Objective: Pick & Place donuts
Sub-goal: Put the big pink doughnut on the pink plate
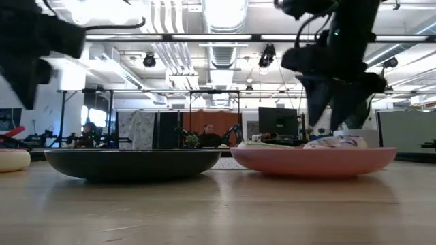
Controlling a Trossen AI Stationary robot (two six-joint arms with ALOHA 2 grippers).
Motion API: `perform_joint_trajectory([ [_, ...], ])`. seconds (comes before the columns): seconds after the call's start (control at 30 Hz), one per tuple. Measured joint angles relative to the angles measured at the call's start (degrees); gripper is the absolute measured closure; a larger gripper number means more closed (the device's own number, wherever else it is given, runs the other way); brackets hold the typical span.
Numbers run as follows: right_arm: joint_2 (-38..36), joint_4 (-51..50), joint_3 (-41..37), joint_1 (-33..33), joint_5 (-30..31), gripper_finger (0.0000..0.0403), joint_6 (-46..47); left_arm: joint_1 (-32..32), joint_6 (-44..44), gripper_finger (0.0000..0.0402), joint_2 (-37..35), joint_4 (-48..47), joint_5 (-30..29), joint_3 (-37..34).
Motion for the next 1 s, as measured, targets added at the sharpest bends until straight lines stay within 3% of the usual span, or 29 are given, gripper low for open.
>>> perform_joint_trajectory([
  [0.2,0.3,0.1,3.1,-0.7,1.3,0.0145,-5.8,-3.2,-10.7,0.0264,0.8,-9.4,0.1,0.0],
  [0.33,0.3,-0.1,3.7,-0.9,3.6,0.0145,-7.1,-4.2,-14.0,0.0264,1.3,-9.9,0.1,0.0],
  [0.8,0.4,0.5,6.3,-1.6,4.1,0.0121,-6.7,-6.9,-11.7,0.0264,10.9,-9.6,0.0,-1.0],
  [1.0,0.4,0.5,6.4,-1.6,3.8,0.012,-5.2,-9.1,-10.7,0.0264,14.8,-4.9,0.0,-1.0],
])
